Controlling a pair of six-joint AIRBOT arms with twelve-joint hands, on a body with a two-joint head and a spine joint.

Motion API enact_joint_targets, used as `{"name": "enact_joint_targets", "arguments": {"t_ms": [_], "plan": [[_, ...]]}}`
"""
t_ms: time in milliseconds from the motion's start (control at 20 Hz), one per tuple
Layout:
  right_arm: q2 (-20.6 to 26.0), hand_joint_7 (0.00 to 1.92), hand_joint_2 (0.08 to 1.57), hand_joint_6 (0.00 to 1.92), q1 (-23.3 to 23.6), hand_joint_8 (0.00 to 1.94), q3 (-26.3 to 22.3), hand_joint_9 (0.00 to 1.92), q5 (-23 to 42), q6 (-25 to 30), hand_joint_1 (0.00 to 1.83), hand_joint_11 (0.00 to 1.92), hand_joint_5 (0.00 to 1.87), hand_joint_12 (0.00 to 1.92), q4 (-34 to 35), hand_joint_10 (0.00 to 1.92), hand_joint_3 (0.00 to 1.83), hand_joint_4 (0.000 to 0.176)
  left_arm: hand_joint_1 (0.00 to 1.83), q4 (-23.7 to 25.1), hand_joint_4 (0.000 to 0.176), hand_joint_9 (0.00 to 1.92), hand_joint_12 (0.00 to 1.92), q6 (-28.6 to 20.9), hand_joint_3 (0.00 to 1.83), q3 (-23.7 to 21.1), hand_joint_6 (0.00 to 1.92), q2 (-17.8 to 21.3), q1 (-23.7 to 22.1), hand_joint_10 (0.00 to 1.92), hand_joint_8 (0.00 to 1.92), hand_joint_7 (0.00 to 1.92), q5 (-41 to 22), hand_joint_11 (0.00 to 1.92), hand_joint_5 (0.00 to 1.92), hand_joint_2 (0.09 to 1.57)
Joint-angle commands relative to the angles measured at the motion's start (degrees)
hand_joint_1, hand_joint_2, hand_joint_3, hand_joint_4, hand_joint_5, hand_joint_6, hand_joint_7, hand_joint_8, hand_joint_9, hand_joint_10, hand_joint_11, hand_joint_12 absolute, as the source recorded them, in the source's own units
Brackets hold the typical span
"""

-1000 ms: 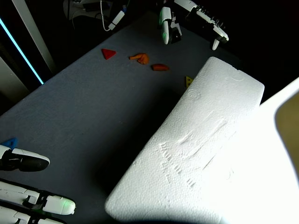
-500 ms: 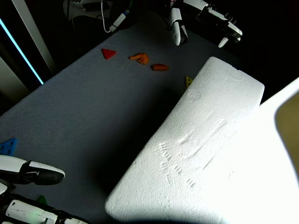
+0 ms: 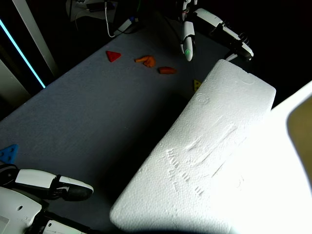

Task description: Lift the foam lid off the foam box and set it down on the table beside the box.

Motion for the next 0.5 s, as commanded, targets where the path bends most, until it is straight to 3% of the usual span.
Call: {"name": "enact_joint_targets", "arguments": {"t_ms": [0, 50, 100, 150, 200, 250, 300, 350, 450], "plan": [[0.6, 0.00, 1.21, 0.00, 0.7, 0.00, 0.9, 0.00, 6.9, 0.1, 0.75, 0.00, 0.00, 0.63, 0.7, 0.11, 0.00, 0.000, 0.62, -0.5, 0.000, 0.00, 1.30, -0.6, 0.00, 0.7, 0.00, 0.0, -0.7, 0.00, 0.00, 0.00, -7.0, 0.00, 0.00, 1.07], [0.4, 0.00, 1.22, 0.00, 0.8, 0.00, 1.2, 0.01, 6.9, 0.1, 0.74, 0.00, 0.00, 0.65, 1.1, 0.17, 0.00, 0.000, 0.61, -0.5, 0.000, 0.00, 1.10, -0.9, 0.00, 1.0, 0.00, -0.3, -0.8, 0.00, 0.00, 0.00, -6.8, 0.00, 0.00, 1.07], [0.1, 0.00, 1.24, 0.00, 1.0, 0.00, 1.5, 0.00, 6.9, 0.2, 0.70, 0.00, 0.00, 0.53, 1.7, 0.22, 0.00, 0.000, 0.59, -0.5, 0.000, 0.00, 0.87, -1.0, 0.00, 1.4, 0.00, -0.6, -1.1, 0.00, 0.00, 0.00, -6.1, 0.00, 0.00, 1.06], [-0.2, 0.00, 1.24, 0.00, 1.2, 0.00, 1.8, 0.00, 6.9, 0.2, 0.69, 0.00, 0.00, 0.61, 2.1, 0.04, 0.00, 0.000, 0.59, -0.7, 0.000, 0.00, 0.54, -1.0, 0.00, 1.8, 0.00, -0.9, -1.3, 0.00, 0.00, 0.00, -5.6, 0.00, 0.00, 1.06], [-0.6, 0.00, 1.23, 0.00, 1.3, 0.00, 2.2, 0.00, 6.8, 0.5, 0.69, 0.00, 0.00, 0.62, 2.3, 0.01, 0.00, 0.000, 0.58, -0.9, 0.000, 0.00, 0.36, -1.1, 0.00, 2.1, 0.00, -1.1, -1.3, 0.00, 0.00, 0.00, -5.3, 0.00, 0.00, 1.06], [-0.9, 0.00, 1.24, 0.00, 1.4, 0.00, 2.6, 0.00, 6.7, 0.9, 0.67, 0.00, 0.00, 0.17, 2.4, 0.00, 0.00, 0.000, 0.56, -1.2, 0.000, 0.00, 0.38, -1.2, 0.00, 2.4, 0.00, -1.3, -1.3, 0.00, 0.00, 0.00, -4.9, 0.00, 0.00, 1.05], [-1.1, 0.00, 1.23, 0.00, 1.4, 0.00, 2.7, 0.00, 6.7, 1.2, 0.64, 0.00, 0.00, 0.03, 2.6, 0.00, 0.00, 0.000, 0.56, -1.4, 0.000, 0.00, 0.55, -1.2, 0.00, 2.6, 0.00, -1.5, -1.3, 0.00, 0.00, 0.00, -4.8, 0.00, 0.00, 1.06], [-1.5, 0.00, 1.21, 0.00, 1.4, 0.00, 3.1, 0.00, 6.5, 1.8, 0.64, 0.00, 0.00, 0.01, 2.8, 0.00, 0.00, 0.000, 0.59, -1.7, 0.000, 0.00, 0.58, -1.4, 0.00, 2.9, 0.00, -1.8, -1.3, 0.00, 0.00, 0.00, -4.4, 0.00, 0.00, 1.06], [-2.1, 0.02, 1.22, 0.00, 1.5, 0.01, 3.5, 0.06, 6.4, 2.5, 0.71, 0.00, 0.00, 0.00, 2.8, 0.03, 0.00, 0.000, 0.59, -1.9, 0.000, 0.00, 0.43, -1.5, 0.00, 3.3, 0.00, -2.1, -1.3, 0.00, 0.00, 0.00, -3.9, 0.00, 0.00, 1.07]]}}
